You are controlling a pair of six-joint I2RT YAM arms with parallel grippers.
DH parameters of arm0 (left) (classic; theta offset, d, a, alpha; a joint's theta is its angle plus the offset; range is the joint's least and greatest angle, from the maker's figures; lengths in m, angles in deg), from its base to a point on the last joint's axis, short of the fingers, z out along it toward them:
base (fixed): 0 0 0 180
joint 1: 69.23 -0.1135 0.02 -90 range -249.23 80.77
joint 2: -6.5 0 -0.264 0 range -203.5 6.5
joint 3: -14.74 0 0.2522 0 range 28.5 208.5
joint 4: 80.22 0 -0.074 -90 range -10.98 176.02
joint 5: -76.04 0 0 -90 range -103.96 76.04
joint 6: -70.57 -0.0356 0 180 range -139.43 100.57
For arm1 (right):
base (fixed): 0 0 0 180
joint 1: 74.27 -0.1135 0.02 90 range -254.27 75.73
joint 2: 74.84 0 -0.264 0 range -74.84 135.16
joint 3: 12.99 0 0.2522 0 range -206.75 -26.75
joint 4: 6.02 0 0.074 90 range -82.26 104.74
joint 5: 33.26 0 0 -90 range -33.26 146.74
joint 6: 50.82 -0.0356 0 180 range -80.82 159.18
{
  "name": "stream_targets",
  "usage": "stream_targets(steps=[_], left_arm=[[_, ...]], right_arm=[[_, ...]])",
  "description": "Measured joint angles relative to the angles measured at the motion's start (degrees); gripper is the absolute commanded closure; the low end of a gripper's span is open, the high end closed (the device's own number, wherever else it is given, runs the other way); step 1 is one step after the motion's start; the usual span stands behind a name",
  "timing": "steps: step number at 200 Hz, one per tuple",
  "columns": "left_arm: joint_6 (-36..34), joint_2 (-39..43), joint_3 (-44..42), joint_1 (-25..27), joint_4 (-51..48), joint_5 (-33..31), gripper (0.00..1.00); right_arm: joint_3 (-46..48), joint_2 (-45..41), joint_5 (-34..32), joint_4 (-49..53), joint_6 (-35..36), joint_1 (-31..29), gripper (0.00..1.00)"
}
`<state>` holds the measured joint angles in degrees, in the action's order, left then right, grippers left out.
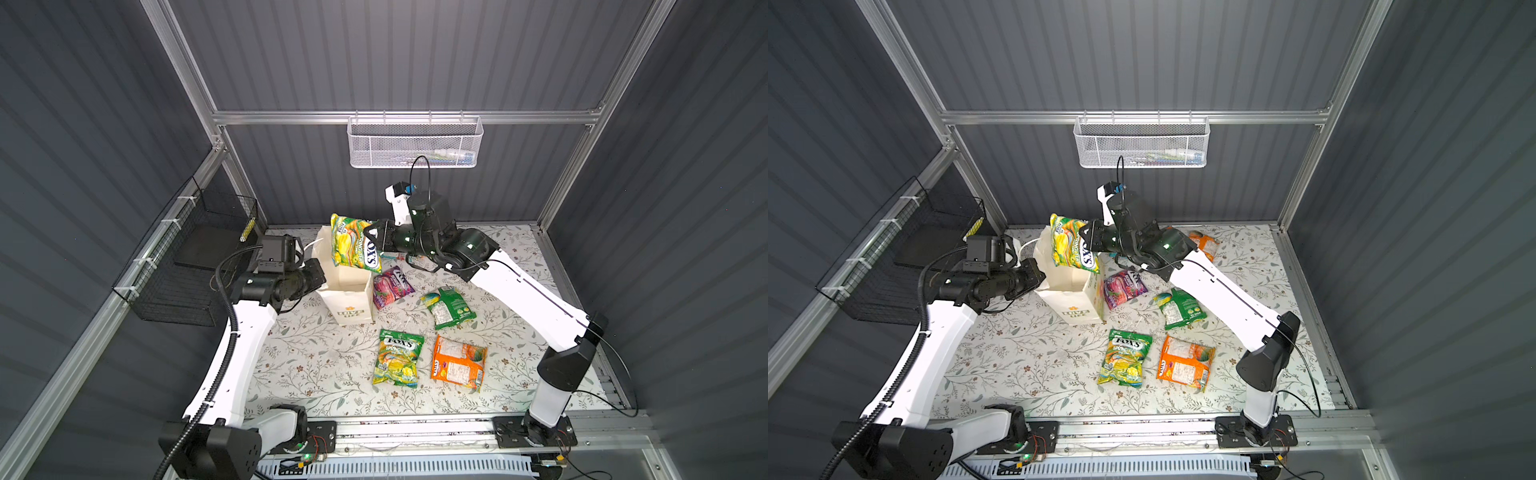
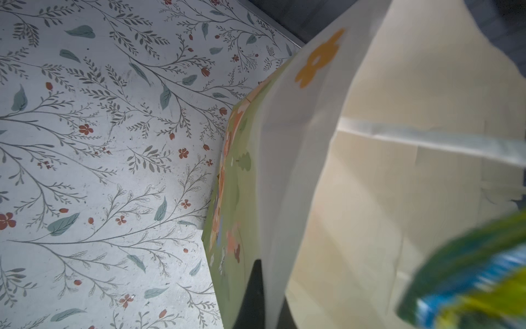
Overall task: Place the snacks into the paper bag
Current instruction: 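Lift the green candy packet with the right gripper and carry it over the bag, then release the green packet into the bag and withdraw the right gripper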
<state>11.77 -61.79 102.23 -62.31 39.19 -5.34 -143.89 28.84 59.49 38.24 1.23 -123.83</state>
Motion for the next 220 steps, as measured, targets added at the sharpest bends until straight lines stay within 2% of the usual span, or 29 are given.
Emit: stream_targets(steps=[27, 56, 92, 152, 200, 220], left_arm=[[0.81, 1.38, -1.29, -1.42, 0.39, 1.29, 1.00], [1.03, 1.44, -1.92, -1.77, 1.38, 3.87, 1.00], [1.09, 1.42, -2.25, -1.77, 2.93, 6.47, 1.00], [1.44, 0.90, -2.80, -2.10, 3.08, 6.54, 1.00], [1.46, -0.15, -3.15, -2.12, 3.19, 7.06, 1.00], [1.46, -0.57, -3.15, -2.14, 3.61, 7.13, 1.00]], right_arm=[[-1.40, 1.01, -4.59, 3.98, 0.31, -0.85, 1.00], [-8.90, 5.68, -6.23, 6.86, 0.76, -1.49, 1.00], [-15.80, 12.09, -5.46, 9.09, 0.79, -1.53, 1.00], [-16.96, 14.49, -4.13, 11.63, -0.04, -2.80, 1.00], [-20.55, 18.16, -0.50, 11.58, -2.99, -3.43, 1.00], [-20.52, 18.62, 0.68, 11.56, -3.74, -3.39, 0.86]])
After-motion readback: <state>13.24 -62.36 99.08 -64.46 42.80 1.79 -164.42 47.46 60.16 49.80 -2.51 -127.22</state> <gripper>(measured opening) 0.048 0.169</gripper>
